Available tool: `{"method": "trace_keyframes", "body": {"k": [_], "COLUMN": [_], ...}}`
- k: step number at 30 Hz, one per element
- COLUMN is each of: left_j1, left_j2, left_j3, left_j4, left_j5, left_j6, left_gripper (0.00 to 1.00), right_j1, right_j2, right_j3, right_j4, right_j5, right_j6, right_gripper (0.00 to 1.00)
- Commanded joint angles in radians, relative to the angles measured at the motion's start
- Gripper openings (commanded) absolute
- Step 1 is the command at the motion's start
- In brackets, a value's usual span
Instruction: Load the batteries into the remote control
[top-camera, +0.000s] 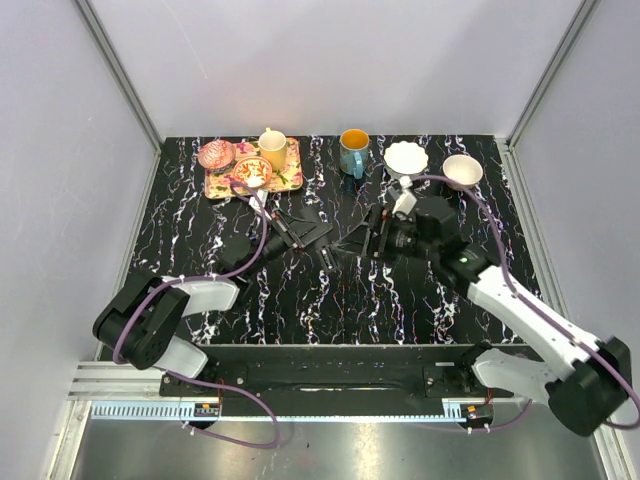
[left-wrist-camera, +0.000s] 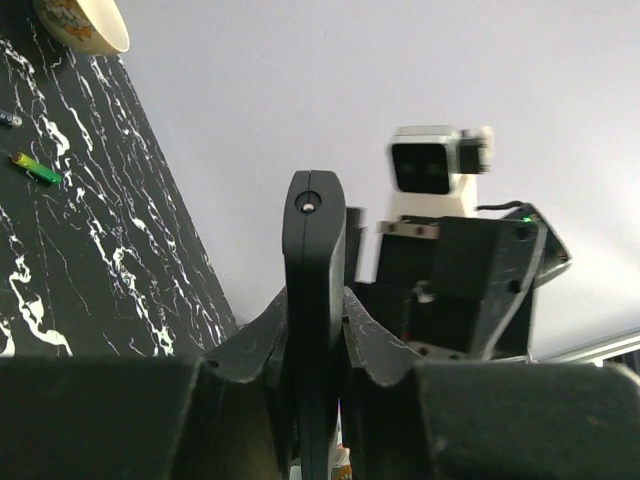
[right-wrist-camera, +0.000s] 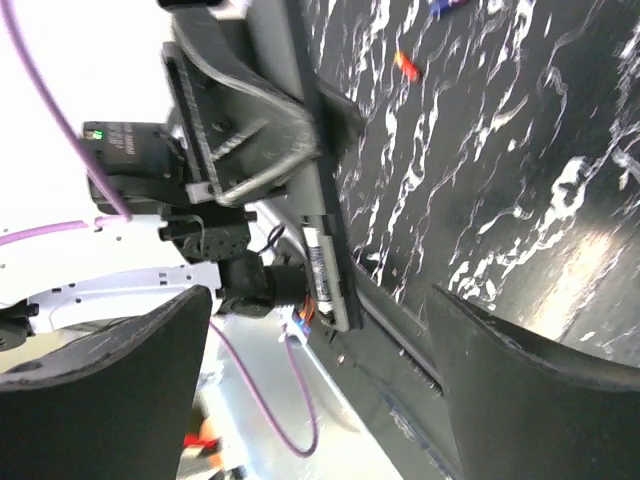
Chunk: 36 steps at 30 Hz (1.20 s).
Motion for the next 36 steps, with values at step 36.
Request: {"method": "trace_keyframes", "body": {"k": [36], "left_j1": [0.013], "left_j2": [-0.396], "left_j3": [-0.275], "left_j4": [-0.111], "left_j5": [-0.037], "left_j6": [0.116], "left_gripper": [0.0], "right_j1": [-0.223], "right_j2": [0.386], "right_j3": [0.153], "right_j4": [-0.253], "right_j5": [0.878], "right_j6": [-0.348], "right_gripper": [0.73]}}
